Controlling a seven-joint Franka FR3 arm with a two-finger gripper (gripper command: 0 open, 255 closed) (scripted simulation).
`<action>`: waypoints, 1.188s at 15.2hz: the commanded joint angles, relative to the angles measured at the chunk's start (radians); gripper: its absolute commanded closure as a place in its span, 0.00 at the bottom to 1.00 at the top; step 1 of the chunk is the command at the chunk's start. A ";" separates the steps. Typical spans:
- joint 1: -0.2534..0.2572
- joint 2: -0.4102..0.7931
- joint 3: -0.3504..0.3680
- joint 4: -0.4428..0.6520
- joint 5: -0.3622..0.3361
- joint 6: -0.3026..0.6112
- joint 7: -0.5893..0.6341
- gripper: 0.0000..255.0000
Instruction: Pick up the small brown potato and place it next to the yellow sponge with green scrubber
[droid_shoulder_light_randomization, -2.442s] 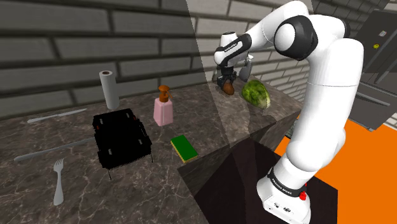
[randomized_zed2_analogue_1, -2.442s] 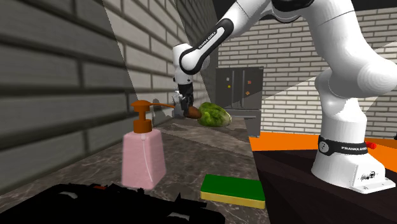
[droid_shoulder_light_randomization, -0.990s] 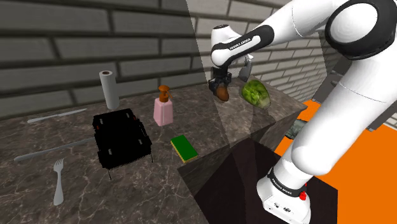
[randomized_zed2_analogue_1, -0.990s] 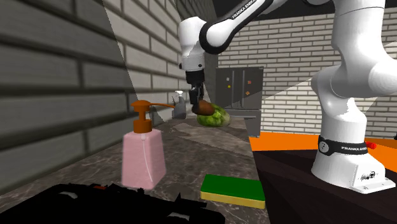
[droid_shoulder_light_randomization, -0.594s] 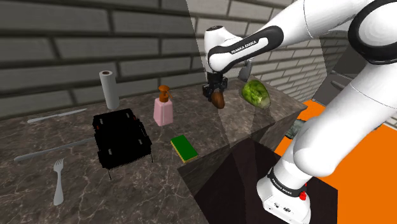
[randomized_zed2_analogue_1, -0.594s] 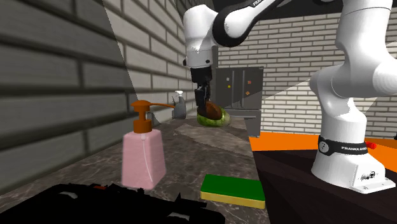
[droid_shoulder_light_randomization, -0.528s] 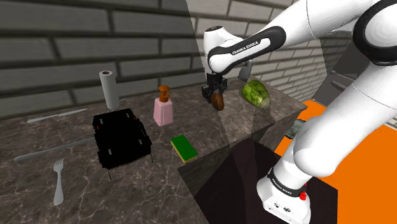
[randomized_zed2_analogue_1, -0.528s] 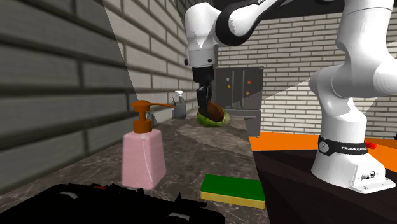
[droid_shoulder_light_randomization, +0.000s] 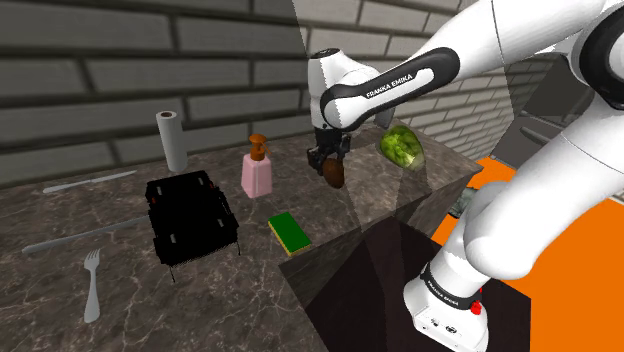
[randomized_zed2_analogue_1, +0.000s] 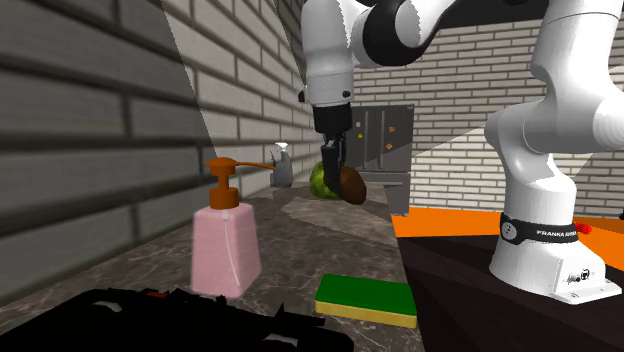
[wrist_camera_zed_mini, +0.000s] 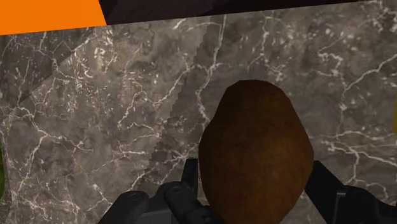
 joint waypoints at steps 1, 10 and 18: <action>0.000 0.012 0.001 -0.013 -0.003 0.024 0.009 1.00; -0.005 0.094 -0.002 -0.061 -0.024 0.152 0.040 1.00; -0.010 0.184 -0.006 -0.087 -0.050 0.265 0.073 1.00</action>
